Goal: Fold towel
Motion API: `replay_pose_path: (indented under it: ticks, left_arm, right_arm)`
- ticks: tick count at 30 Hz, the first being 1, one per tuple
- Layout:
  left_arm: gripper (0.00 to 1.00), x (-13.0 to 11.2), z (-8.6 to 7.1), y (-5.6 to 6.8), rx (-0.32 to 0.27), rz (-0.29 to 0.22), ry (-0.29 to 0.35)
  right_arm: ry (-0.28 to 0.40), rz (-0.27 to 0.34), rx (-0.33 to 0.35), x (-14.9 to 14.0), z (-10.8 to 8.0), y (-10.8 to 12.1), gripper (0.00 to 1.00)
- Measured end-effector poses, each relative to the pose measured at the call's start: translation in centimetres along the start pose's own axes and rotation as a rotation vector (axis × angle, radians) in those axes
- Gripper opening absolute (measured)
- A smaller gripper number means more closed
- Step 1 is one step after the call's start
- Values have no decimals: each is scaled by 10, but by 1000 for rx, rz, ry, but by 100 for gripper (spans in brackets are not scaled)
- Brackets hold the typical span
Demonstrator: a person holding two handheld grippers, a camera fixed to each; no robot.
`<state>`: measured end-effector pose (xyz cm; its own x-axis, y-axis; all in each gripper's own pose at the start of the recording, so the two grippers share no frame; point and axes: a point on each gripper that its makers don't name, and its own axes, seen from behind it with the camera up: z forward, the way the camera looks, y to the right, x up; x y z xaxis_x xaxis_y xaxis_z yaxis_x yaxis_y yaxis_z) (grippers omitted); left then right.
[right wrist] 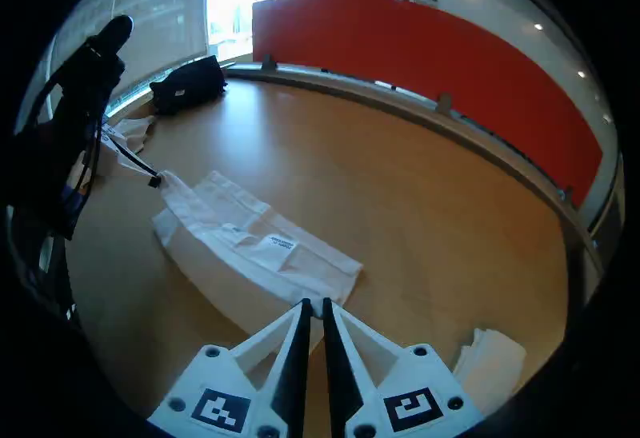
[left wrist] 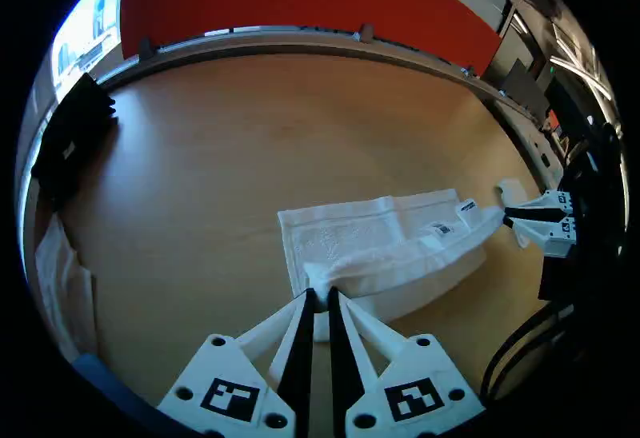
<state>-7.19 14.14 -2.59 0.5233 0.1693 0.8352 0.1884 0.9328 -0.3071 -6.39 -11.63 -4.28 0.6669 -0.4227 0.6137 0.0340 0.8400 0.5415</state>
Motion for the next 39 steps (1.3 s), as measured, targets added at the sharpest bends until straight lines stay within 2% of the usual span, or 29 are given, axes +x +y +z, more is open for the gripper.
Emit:
replay_pose_path:
  ticks: [9, 13, 22, 27, 29, 31, 35, 38, 39]
  left_arm:
    - [16, 3, 32, -13, 36, 109, -32]
    - [18, 4, 41, -17, 46, 141, -37]
    - [41, 6, 55, -31, 72, 175, -25]
    - [55, 9, 59, -41, 104, 174, -15]
    - [67, 12, 60, -44, 121, 169, -8]
    - [80, 16, 59, -49, 140, 165, 1]
    - [94, 21, 58, -55, 165, 153, 15]
    - [94, 22, 57, -59, 178, 128, 16]
    - [94, 22, 57, -59, 180, 116, 16]
  right_arm:
    - [-36, 20, -27, -7, 22, 9, 11]
    - [-41, 42, -38, -7, 30, 11, 11]
    - [-54, 52, -68, -10, 44, 20, 17]
    - [-62, 44, -97, -12, 47, 26, 36]
    - [-63, 43, -110, -12, 48, 29, 44]
    - [-60, 44, -123, -11, 48, 32, 56]
    - [-51, 50, -147, -9, 47, 38, 75]
    - [-47, 58, -163, -8, 46, 43, 91]
    - [-46, 60, -166, -7, 46, 44, 92]
